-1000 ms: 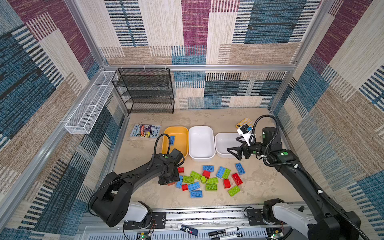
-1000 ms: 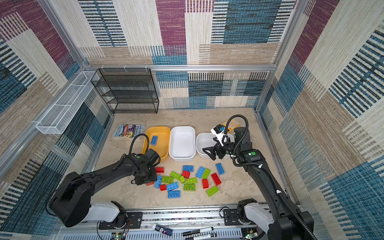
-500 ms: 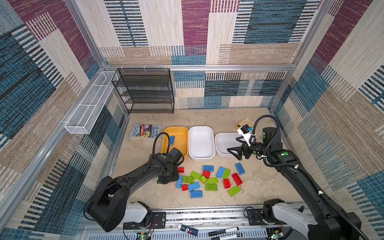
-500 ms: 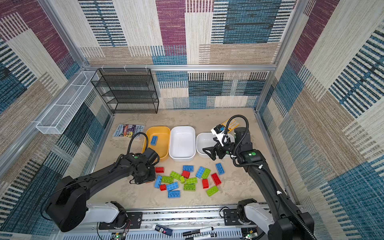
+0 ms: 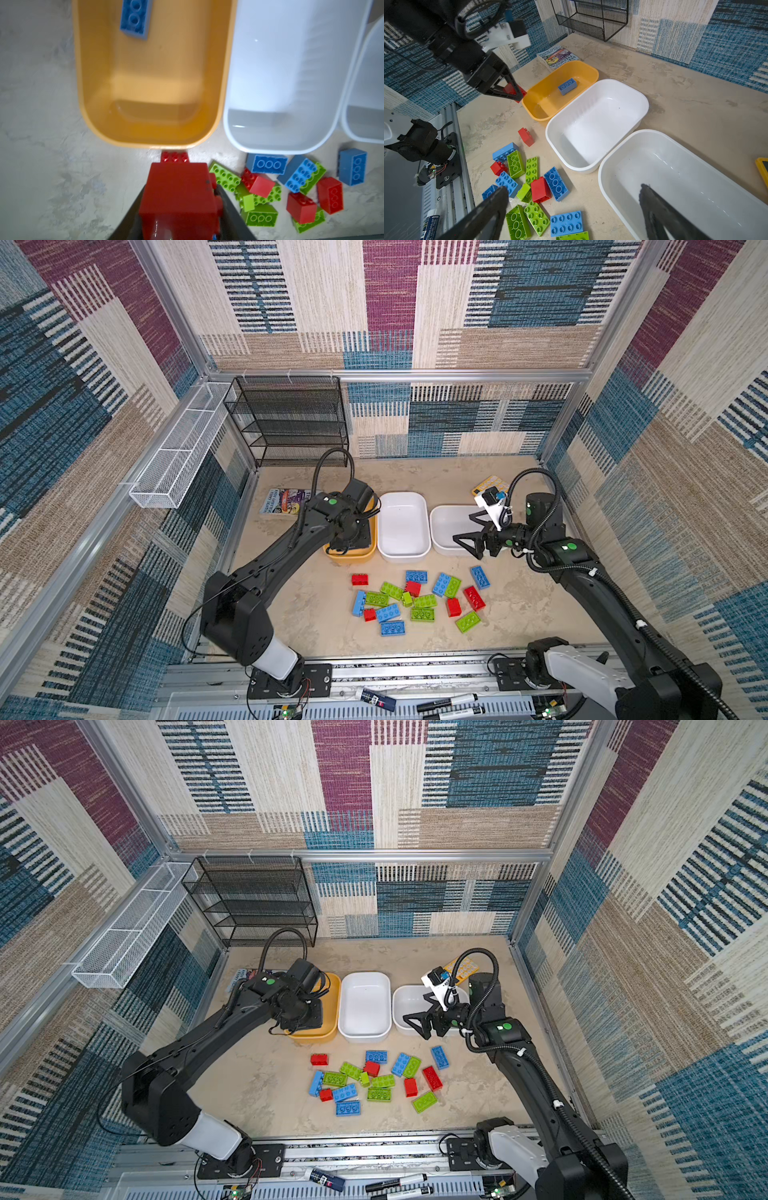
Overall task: Sort the legos into containers by color
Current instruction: 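Carry the red brick with the left gripper into the white bin and release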
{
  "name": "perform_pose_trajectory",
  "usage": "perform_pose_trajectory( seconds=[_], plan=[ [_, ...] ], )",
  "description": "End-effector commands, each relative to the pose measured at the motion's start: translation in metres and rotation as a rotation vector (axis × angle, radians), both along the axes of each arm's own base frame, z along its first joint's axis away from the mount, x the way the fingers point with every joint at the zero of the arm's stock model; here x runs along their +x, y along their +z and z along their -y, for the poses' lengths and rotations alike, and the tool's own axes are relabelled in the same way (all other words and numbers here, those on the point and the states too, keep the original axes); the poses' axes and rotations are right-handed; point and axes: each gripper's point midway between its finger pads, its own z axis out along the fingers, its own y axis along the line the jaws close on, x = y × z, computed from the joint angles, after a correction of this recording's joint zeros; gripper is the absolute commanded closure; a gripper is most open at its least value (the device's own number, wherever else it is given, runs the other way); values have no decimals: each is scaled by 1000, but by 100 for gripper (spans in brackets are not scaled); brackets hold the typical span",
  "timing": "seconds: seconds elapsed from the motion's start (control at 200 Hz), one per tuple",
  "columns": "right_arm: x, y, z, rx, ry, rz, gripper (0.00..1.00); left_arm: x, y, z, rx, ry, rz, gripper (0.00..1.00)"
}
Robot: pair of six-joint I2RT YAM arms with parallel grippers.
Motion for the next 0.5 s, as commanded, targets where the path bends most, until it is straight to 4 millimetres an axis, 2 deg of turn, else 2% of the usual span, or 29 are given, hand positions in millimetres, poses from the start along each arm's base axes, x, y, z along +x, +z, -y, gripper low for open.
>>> perform_pose_trajectory(
  seconds=[0.0,0.105,0.25,0.386,0.496],
  plan=[
    [1,7,-5,38,22,18,1,27,6,24,-21,-90,23,61],
    [1,4,-7,46,34,9,1,55,-3,51,-72,-97,30,61],
    [1,-1,-8,50,40,-3,1,84,-23,82,-95,-112,46,61],
    [2,-5,-8,45,35,-10,1,104,-44,102,-88,-115,49,61],
    [2,-8,-6,36,27,-14,1,115,-64,107,-47,-105,47,60]
  ],
)
